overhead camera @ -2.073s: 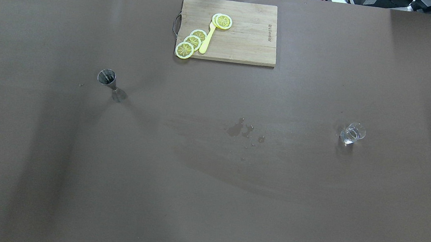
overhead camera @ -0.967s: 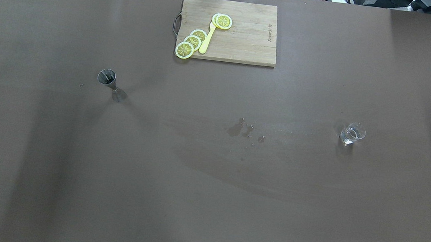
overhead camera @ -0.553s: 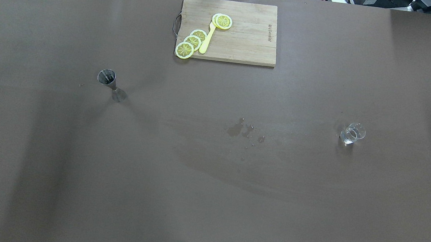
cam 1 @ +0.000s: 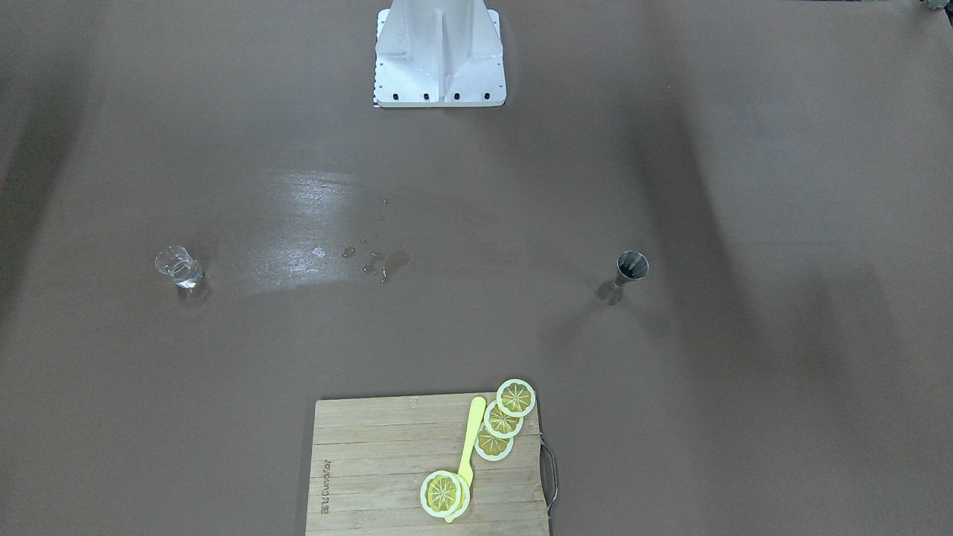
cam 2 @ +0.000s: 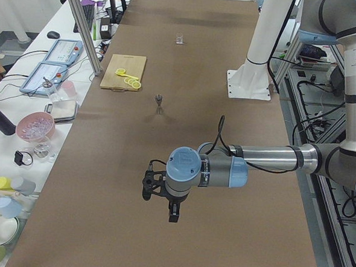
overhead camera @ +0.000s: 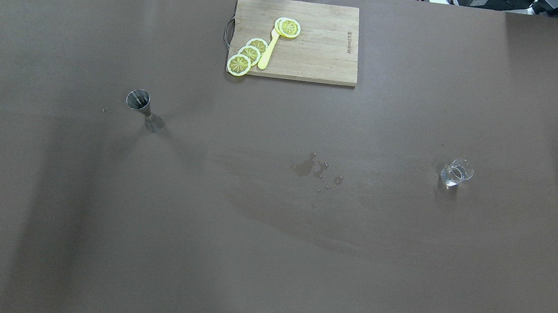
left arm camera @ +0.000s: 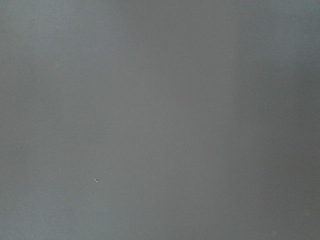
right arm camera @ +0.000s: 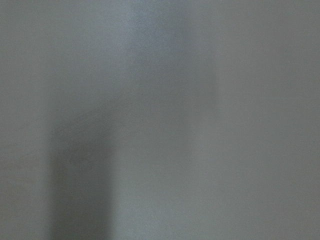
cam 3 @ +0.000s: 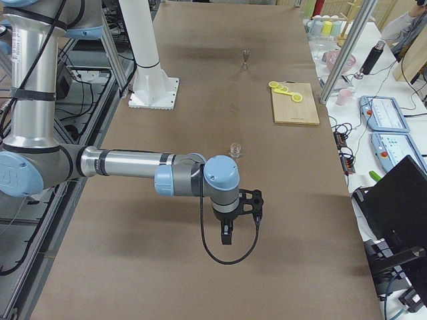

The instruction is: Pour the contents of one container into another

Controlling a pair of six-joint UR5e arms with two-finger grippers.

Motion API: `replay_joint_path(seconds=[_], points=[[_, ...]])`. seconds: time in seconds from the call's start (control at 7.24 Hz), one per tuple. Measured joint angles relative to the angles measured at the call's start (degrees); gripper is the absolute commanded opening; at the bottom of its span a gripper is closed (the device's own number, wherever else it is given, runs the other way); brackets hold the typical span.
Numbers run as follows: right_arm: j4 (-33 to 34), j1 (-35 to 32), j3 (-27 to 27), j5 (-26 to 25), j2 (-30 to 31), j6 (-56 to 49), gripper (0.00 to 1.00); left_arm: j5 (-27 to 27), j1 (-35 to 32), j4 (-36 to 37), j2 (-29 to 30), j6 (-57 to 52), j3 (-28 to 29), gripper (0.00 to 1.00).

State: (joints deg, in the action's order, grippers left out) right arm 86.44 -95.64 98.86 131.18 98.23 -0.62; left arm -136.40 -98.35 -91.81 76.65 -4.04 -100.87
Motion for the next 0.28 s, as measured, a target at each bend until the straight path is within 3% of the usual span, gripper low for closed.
replay_joint_path(seconds=[0.28], points=[[0.03,0.01,1.15,-0.1,0.99,0.0,1.0,0.0,0.0,0.14,0.01,0.0,-0.14,0.99]])
